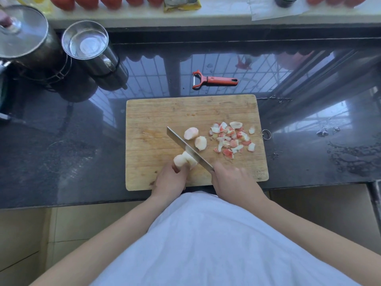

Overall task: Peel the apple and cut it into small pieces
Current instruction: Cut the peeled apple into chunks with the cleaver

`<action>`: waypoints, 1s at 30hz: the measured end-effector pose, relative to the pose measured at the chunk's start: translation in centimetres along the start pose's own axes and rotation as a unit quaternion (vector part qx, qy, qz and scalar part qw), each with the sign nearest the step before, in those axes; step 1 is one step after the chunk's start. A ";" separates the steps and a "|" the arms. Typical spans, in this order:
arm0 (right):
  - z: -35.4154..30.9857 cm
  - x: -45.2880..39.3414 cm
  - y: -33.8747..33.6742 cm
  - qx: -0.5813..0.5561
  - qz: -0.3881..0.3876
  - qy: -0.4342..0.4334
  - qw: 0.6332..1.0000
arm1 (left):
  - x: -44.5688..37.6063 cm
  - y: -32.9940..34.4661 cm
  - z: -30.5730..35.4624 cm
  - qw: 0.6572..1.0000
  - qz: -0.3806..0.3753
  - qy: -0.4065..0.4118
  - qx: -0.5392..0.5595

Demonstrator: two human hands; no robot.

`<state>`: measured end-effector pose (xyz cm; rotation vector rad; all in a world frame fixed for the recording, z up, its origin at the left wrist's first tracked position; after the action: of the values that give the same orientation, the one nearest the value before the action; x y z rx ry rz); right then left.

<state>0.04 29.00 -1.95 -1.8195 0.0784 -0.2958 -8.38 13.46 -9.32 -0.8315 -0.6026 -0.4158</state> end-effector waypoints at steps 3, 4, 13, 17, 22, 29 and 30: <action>0.2 0.3 0.5 0.021 0.005 -0.003 1.000 | -0.1 -0.4 -0.2 1.000 0.017 0.004 0.020; 0.4 0.4 0.7 0.022 0.001 0.002 1.000 | 0.0 -0.5 0.0 0.999 0.019 0.015 0.026; 0.6 1.0 0.7 0.036 0.015 -0.005 0.999 | -0.2 -0.1 0.6 0.995 0.025 0.012 0.100; 0.9 1.2 0.8 0.034 -0.001 -0.016 0.999 | -0.2 -0.1 0.7 0.993 0.021 0.013 0.117; 0.9 1.0 1.1 0.037 0.000 -0.007 0.999 | 0.0 -0.2 0.9 0.993 0.011 0.018 0.118; 1.3 1.7 0.4 0.028 -0.002 -0.030 0.999 | 0.1 -0.4 0.9 0.994 0.015 0.018 0.104; 1.4 1.8 0.4 0.029 -0.003 -0.030 0.999 | 0.1 -0.4 0.9 0.994 0.014 0.017 0.104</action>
<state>2.15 29.85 -2.41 -1.7691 0.0234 -0.2453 -8.83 13.97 -8.60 -0.6329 -0.5911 -0.3342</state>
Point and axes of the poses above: each hand's wrist, its own x-axis away from the middle knuckle, its own y-axis out of the palm, z = x × y, the point moved 4 cm from there along -x, towards the middle knuckle, and after that the axes turned 9 degrees about z, right-handed, at the moved point
